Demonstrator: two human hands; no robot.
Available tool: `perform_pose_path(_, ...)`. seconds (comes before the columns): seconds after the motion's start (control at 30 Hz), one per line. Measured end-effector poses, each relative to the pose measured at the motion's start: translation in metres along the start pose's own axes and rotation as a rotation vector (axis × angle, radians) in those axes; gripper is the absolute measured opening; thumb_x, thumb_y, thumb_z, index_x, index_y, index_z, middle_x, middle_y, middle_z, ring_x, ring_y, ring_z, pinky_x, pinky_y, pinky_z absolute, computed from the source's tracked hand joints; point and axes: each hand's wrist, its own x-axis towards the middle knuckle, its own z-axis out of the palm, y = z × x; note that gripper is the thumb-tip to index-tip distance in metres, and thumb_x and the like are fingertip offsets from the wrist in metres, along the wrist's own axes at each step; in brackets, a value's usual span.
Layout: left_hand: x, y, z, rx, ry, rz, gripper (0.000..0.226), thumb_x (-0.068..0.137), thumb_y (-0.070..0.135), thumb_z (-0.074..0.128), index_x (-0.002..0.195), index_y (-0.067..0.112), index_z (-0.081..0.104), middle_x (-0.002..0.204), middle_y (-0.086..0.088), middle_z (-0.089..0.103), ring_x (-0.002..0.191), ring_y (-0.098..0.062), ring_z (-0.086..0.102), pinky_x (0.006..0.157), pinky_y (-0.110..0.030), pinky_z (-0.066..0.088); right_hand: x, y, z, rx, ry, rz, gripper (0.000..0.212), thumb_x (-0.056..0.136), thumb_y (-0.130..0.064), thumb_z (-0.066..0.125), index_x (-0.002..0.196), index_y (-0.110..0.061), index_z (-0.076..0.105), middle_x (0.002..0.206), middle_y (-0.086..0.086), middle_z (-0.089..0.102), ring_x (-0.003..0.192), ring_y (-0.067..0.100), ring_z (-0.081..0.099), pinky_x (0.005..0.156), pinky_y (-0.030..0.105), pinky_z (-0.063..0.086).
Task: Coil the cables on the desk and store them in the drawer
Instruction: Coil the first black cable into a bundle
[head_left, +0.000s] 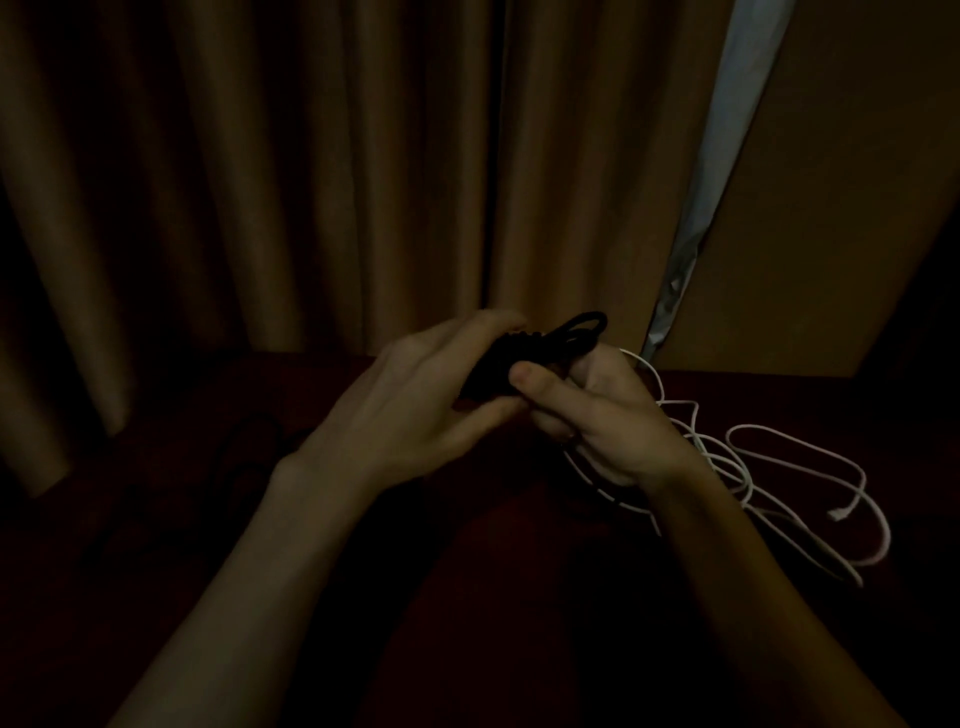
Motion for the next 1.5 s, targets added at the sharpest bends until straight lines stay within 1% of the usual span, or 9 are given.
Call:
perform_pose_path(0.3, -0.001, -0.002, 0.019, -0.145, 0.187, 0.025, 0.042, 0.095, 0.031, 0.068, 0.131, 0.011, 0.057, 0.096, 0.01, 0.065, 0.073, 0.004, 0.06, 0.061, -0.011, 0.047, -0.001, -0.005, 0.005, -0.112, 0.117, 0.087, 0.037, 0.083, -0.039, 0.071, 0.083, -0.004, 0.059, 0.059, 0.007, 0.041, 0.042, 0.008, 0.032, 0.04, 0.023, 0.019)
perform_pose_path(0.4, -0.001, 0.0, 0.022, -0.244, 0.243, -0.065, 0.039, 0.093, 0.031, 0.07, 0.126, 0.012, 0.062, 0.094, 0.008, 0.068, 0.073, -0.004, 0.064, 0.059, -0.018, 0.05, 0.001, -0.002, 0.005, -0.014, 0.061, 0.069, 0.029, 0.093, -0.041, 0.065, 0.088, -0.012, 0.066, 0.065, 0.0, 0.047, 0.048, 0.008, 0.031, 0.044, 0.022, 0.02)
perform_pose_path(0.47, -0.002, 0.0, 0.02, -0.326, 0.283, -0.182, 0.036, 0.092, 0.036, 0.071, 0.124, 0.021, 0.063, 0.099, 0.011, 0.068, 0.078, -0.009, 0.067, 0.063, -0.027, 0.054, -0.001, -0.003, 0.003, 0.077, -0.094, 0.03, 0.021, 0.1, -0.031, 0.051, 0.104, -0.027, 0.071, 0.077, -0.008, 0.055, 0.053, 0.006, 0.033, 0.049, 0.019, 0.024)
perform_pose_path(0.6, 0.001, 0.005, 0.016, -0.542, 0.331, -0.3, 0.021, 0.093, 0.031, 0.069, 0.113, 0.028, 0.064, 0.093, 0.016, 0.07, 0.077, 0.0, 0.065, 0.066, -0.014, 0.048, -0.002, -0.007, -0.002, 0.119, -0.191, 0.048, 0.046, 0.102, -0.016, 0.048, 0.147, -0.007, 0.046, 0.099, 0.007, 0.049, 0.057, 0.007, 0.035, 0.054, 0.018, 0.032)
perform_pose_path(0.8, 0.002, 0.016, 0.015, -1.099, 0.063, -0.446, 0.034, 0.091, 0.04, 0.065, 0.111, 0.014, 0.07, 0.067, 0.0, 0.059, 0.052, -0.005, 0.05, 0.045, -0.016, 0.037, -0.006, -0.004, -0.002, 0.097, -0.159, 0.015, 0.063, 0.092, -0.006, 0.062, 0.149, -0.022, 0.042, 0.124, -0.001, 0.063, 0.071, 0.01, 0.049, 0.053, 0.018, 0.038)
perform_pose_path(1.0, 0.001, 0.011, 0.009, -1.295, -0.202, -0.44, 0.046, 0.08, 0.064, 0.071, 0.097, 0.022, 0.074, 0.056, 0.001, 0.046, 0.039, -0.005, 0.033, 0.039, -0.019, 0.019, -0.013, -0.013, -0.005, -0.099, -0.187, -0.074, 0.049, 0.09, -0.006, 0.066, 0.139, -0.008, 0.055, 0.137, 0.016, 0.062, 0.129, 0.026, 0.059, 0.101, 0.035, 0.051)
perform_pose_path(1.27, 0.005, 0.017, 0.002, -1.434, -0.285, -0.518, 0.039, 0.097, 0.046, 0.054, 0.132, 0.03, 0.065, 0.063, 0.002, 0.055, 0.038, -0.002, 0.038, 0.035, -0.015, 0.022, -0.01, -0.023, -0.004, -0.304, -0.089, -0.158, 0.04, 0.087, -0.009, 0.071, 0.125, -0.012, 0.061, 0.112, -0.004, 0.069, 0.11, 0.005, 0.064, 0.089, 0.019, 0.049)
perform_pose_path(1.43, 0.01, 0.029, 0.004, -1.577, -0.347, -0.568, 0.04, 0.096, 0.046, 0.041, 0.096, 0.032, 0.078, 0.051, -0.002, 0.059, 0.03, -0.001, 0.04, 0.032, -0.012, 0.021, -0.014, -0.028, -0.01, -0.233, -0.146, -0.093, 0.057, 0.086, -0.009, 0.068, 0.141, -0.016, 0.053, 0.124, -0.009, 0.069, 0.124, 0.008, 0.06, 0.095, 0.021, 0.049)
perform_pose_path(1.5, 0.011, 0.031, 0.003, -1.581, -0.355, -0.538, 0.042, 0.098, 0.042, 0.035, 0.111, 0.03, 0.073, 0.057, -0.002, 0.064, 0.031, 0.0, 0.041, 0.031, -0.013, 0.018, -0.015, -0.028, -0.01, -0.198, -0.16, -0.081, 0.056, 0.085, -0.008, 0.068, 0.138, -0.016, 0.054, 0.122, -0.011, 0.07, 0.122, 0.007, 0.062, 0.094, 0.021, 0.05)
